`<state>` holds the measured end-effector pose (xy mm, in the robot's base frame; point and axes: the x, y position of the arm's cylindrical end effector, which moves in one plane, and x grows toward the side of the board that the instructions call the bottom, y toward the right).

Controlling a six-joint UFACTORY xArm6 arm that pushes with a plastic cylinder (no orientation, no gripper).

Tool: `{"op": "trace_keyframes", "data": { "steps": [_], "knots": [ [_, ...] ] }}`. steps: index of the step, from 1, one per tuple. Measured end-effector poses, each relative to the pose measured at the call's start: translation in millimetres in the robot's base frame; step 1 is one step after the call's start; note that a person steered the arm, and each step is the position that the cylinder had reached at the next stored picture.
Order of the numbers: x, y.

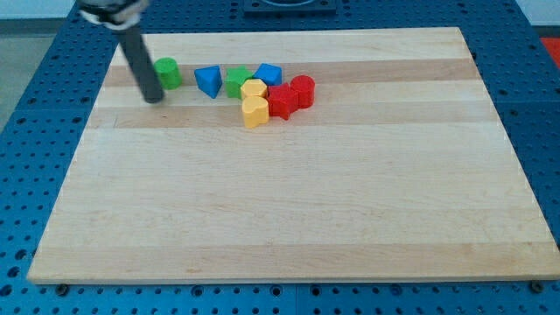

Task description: Slide the green circle towards the top left corner of the board

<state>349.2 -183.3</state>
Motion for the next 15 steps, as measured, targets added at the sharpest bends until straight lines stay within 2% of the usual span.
{"op": "trace_keyframes", "data": {
  "steps": [1,3,6,9,12,15],
  "knots": [
    [-16.4,20.5],
    [-46.0,0.9],
    [-37.2,-14.4],
    [-52.0,-40.6],
    [-80.0,-41.6],
    [-89.8,-52.2]
  ]
}}
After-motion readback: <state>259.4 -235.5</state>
